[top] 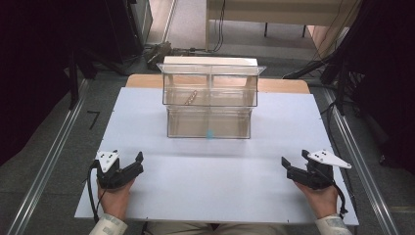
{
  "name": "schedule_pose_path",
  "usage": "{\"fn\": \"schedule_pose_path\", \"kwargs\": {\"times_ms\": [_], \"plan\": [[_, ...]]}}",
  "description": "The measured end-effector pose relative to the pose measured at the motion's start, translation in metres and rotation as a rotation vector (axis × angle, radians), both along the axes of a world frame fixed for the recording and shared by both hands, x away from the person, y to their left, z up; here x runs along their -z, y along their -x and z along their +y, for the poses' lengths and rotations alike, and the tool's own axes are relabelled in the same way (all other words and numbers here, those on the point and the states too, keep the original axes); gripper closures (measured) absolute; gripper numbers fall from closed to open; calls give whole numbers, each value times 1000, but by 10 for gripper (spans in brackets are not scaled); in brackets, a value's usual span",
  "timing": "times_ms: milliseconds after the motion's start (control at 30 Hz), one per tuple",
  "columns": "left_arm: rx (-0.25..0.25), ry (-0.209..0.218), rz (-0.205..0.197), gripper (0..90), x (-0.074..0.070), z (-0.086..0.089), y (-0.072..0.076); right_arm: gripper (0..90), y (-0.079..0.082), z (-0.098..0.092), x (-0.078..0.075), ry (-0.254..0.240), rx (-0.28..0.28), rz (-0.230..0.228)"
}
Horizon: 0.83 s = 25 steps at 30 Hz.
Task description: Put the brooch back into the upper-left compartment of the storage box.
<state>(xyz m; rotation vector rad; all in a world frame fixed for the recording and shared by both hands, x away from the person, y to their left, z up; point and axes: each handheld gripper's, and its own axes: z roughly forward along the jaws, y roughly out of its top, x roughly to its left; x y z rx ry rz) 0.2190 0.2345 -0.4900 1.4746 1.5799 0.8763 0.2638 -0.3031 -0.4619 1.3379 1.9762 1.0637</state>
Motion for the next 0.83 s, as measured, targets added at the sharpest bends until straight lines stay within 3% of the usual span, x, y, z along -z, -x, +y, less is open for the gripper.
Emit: {"fn": "schedule_pose_path", "kwargs": {"times_ms": [533, 833], "plan": [[2, -5, -10, 154, -1, -1, 1, 186, 8, -35, 3, -20, 81, 12], [2, -7, -18, 154, -2, -2, 2, 185, 9, -39, 3, -26, 95, 20]]}}
